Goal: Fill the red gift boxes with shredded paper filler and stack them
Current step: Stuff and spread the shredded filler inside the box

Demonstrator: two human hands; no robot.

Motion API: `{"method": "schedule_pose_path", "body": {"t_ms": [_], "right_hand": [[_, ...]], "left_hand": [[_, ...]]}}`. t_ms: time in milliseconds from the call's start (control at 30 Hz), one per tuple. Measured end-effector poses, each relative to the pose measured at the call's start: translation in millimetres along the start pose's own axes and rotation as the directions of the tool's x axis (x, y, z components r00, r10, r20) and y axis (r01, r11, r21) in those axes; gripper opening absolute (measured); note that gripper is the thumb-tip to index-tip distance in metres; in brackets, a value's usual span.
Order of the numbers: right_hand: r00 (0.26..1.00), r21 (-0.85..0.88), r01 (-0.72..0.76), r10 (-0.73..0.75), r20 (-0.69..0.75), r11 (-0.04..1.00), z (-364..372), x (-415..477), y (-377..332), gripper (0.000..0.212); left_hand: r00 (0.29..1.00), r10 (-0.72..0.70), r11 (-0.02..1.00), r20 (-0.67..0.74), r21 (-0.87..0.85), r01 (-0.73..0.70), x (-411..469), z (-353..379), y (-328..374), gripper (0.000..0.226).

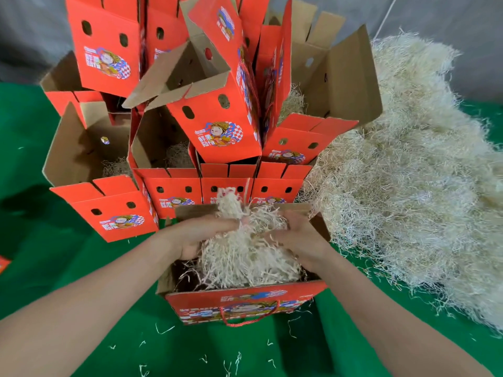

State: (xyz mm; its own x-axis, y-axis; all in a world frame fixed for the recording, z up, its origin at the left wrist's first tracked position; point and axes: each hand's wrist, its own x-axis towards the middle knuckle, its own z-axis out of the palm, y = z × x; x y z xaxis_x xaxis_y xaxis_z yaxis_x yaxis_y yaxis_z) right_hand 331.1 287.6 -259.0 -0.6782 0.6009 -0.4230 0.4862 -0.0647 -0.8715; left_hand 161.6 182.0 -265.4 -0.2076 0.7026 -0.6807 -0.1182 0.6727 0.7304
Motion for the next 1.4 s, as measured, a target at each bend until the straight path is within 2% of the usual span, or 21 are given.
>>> {"method": "schedule_pose_path", "body": {"t_ms": [33, 67, 133, 167, 233, 300, 367, 433, 567, 733, 867, 900, 933, 1000, 1067, 1100, 1200, 1233, 1300, 1333, 1400], "right_hand": [[0.999, 0.029, 0.009, -0.008, -0.040, 1.000, 6.8, 1.8, -0.4, 0.053], [0.998, 0.055, 0.011, -0.007, -0.067, 0.998, 12.8, 3.4, -1.5, 0.045], [0.999, 0.150, -0.005, 0.013, -0.052, 0.989, 14.5, 4.9, -3.6, 0.049], [0.999, 0.201, -0.018, 0.024, -0.027, 0.979, 10.7, 2.7, -6.7, 0.056], [0.999, 0.240, 0.003, -0.011, 0.033, 0.971, -1.4, -0.7, -9.1, 0.064], [0.994, 0.128, -0.016, 0.002, 0.113, 0.992, -4.3, -3.0, -6.6, 0.071], [0.992, 0.092, -0.022, 0.010, 0.129, 0.996, 4.9, -2.3, -3.2, 0.051], [0.995, 0.117, -0.025, 0.014, 0.096, 0.993, 9.7, 0.5, 0.6, 0.041], [0.995, 0.102, -0.053, 0.044, 0.089, 0.993, -15.5, -6.9, 1.9, 0.079], [0.986, 0.077, -0.083, 0.071, 0.149, 0.994, -19.5, -8.5, -5.3, 0.075], [0.965, 0.008, -0.112, 0.106, 0.239, 0.994, 7.1, -8.6, -12.8, 0.091], [0.964, -0.037, -0.122, 0.128, 0.234, 0.992, 8.5, -7.8, -12.9, 0.085], [0.967, -0.075, -0.100, 0.114, 0.227, 0.992, 4.6, -6.3, -11.9, 0.066], [0.980, -0.138, -0.049, 0.074, 0.183, 0.989, -11.9, -7.8, -11.7, 0.033], [0.991, -0.161, -0.028, 0.049, 0.127, 0.987, -29.2, -10.0, -8.6, 0.030], [0.994, -0.174, -0.017, 0.036, 0.104, 0.985, -33.5, -12.0, -9.6, 0.036], [0.990, -0.158, 0.084, -0.064, 0.124, 0.984, -37.3, -12.9, -17.3, 0.037], [0.988, -0.135, 0.101, -0.084, 0.127, 0.986, -37.0, -10.3, -19.6, 0.047], [0.991, -0.147, 0.059, -0.040, 0.128, 0.987, -28.8, -4.6, -18.6, 0.070], [0.992, -0.193, 0.039, -0.015, 0.125, 0.980, -21.6, -1.0, -14.9, 0.058], [0.995, -0.386, 0.062, -0.025, 0.100, 0.920, -8.0, 3.9, -8.0, 0.028]], "left_hand": [[0.999, -0.011, 0.996, 0.033, 0.086, 0.009, 0.5, 6.7, -0.6, 0.108], [0.999, -0.009, 0.987, 0.046, 0.160, 0.002, 1.0, 14.3, -0.8, 0.098], [0.997, 0.072, 0.962, 0.000, 0.264, -0.070, 4.5, 23.0, -0.2, 0.054], [0.993, 0.110, 0.960, -0.033, 0.263, -0.098, 5.1, 22.7, 1.8, 0.043], [0.985, 0.126, 0.976, -0.116, 0.192, -0.102, 4.8, 16.4, 5.7, 0.049], [0.983, 0.099, 0.990, -0.153, 0.113, -0.082, 7.4, 10.2, 5.5, 0.081], [0.987, 0.077, 0.992, -0.142, 0.110, -0.061, 7.1, 14.5, 4.4, 0.104], [0.989, 0.075, 0.986, -0.126, 0.158, -0.055, 7.5, 16.6, 1.6, 0.104], [0.974, 0.084, 0.977, -0.209, 0.212, -0.038, 4.0, -2.4, -4.6, 0.082], [0.974, 0.071, 0.975, -0.213, 0.222, -0.022, 4.2, -6.9, -10.2, 0.083], [0.989, 0.101, 0.970, -0.111, 0.234, -0.073, 2.7, 9.1, -9.4, 0.086], [0.989, 0.104, 0.955, -0.105, 0.289, -0.070, -0.4, 12.2, -9.0, 0.082], [0.988, 0.103, 0.937, -0.117, 0.345, -0.057, -2.4, 11.1, -9.5, 0.080], [0.986, 0.111, 0.892, -0.125, 0.451, -0.043, -6.0, -0.3, -9.2, 0.056], [0.982, 0.129, 0.866, -0.138, 0.497, -0.044, -9.9, -12.6, -7.2, 0.025], [0.978, 0.142, 0.859, -0.152, 0.510, -0.046, -13.0, -15.2, -5.0, 0.022], [0.970, 0.173, 0.869, -0.169, 0.489, -0.069, -9.3, -19.2, -0.8, 0.023], [0.966, 0.188, 0.871, -0.179, 0.484, -0.080, -10.9, -17.1, 3.0, 0.028], [0.973, 0.157, 0.917, -0.171, 0.392, -0.079, -4.4, -10.5, 5.1, 0.069], [0.981, 0.147, 0.944, -0.130, 0.316, -0.100, 0.8, -5.3, 4.9, 0.072], [0.988, 0.147, 0.937, -0.038, 0.325, -0.127, -0.7, 3.0, 3.9, 0.048]]}}
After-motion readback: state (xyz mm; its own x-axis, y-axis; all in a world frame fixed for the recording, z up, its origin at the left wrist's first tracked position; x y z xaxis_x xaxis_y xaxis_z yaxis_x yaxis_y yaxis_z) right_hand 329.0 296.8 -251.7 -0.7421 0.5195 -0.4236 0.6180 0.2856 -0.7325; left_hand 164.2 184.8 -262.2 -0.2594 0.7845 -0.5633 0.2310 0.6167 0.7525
